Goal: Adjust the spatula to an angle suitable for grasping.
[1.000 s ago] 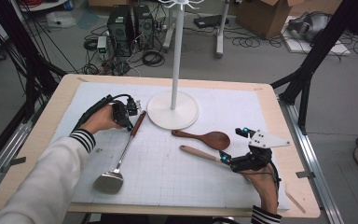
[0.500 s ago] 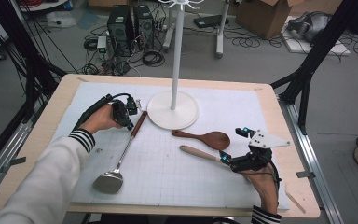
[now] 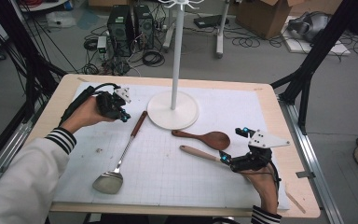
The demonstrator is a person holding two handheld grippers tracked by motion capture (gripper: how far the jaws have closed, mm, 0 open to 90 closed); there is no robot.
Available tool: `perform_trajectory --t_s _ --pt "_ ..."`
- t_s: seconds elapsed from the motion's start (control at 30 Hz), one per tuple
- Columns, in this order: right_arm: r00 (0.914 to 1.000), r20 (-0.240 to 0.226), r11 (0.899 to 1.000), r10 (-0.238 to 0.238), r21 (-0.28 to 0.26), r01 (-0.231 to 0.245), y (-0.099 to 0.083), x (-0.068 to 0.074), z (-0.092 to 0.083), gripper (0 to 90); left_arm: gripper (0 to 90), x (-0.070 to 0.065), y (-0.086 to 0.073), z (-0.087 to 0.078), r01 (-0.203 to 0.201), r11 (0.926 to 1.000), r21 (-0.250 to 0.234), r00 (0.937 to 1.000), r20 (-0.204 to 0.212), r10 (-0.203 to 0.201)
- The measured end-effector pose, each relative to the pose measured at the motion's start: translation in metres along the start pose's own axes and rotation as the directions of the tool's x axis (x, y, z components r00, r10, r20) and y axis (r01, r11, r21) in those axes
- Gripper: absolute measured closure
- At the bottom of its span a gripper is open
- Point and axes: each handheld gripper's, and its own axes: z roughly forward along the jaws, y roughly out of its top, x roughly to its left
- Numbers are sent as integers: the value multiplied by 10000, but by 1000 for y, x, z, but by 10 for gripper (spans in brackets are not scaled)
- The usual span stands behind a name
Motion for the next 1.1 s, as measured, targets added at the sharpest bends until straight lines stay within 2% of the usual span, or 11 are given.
perform_trajectory --t_s 0.07,0.17,0.23,0.3,0.4,0.47,0.53,0.67,0.83,1.1 --pt "10000 12 10000 26 17 -26 0 0 1 7 900 -2 1 -7 -307 9995 -71 9995 33 307" --pt "10000 29 10000 4 38 -5 0 0 1 7 900 -8 4 -14 -471 9984 -306 9989 61 473" --pt "10000 25 10000 38 74 -39 0 1 1 7 900 -10 7 -19 -771 9964 -343 9969 129 776" --pt "10000 36 10000 -2 65 2 0 0 1 7 900 -16 9 -23 -806 9953 -540 9965 174 817" --pt "10000 16 10000 7 56 -7 0 0 1 7 900 -22 13 -29 -1113 9914 -685 9931 286 1134" --pt "10000 24 10000 -5 66 5 0 0 1 7 900 -27 15 -32 -1423 9873 -704 9884 442 1456" --pt "10000 12 10000 -65 33 65 0 0 2 7 900 -33 17 -32 -1467 9859 -800 9868 571 1514" --pt "10000 -11 9999 -12 103 12 0 1 2 7 900 -46 21 -30 -2067 9770 -525 9737 869 2106" --pt "10000 -38 10000 -6 97 7 1 2 2 7 900 -61 26 -21 -2844 9587 3 9502 1327 2819" --pt "10000 -59 10000 -72 67 72 1 2 2 7 900 -81 29 -3 -3620 9300 641 9206 1816 3458"
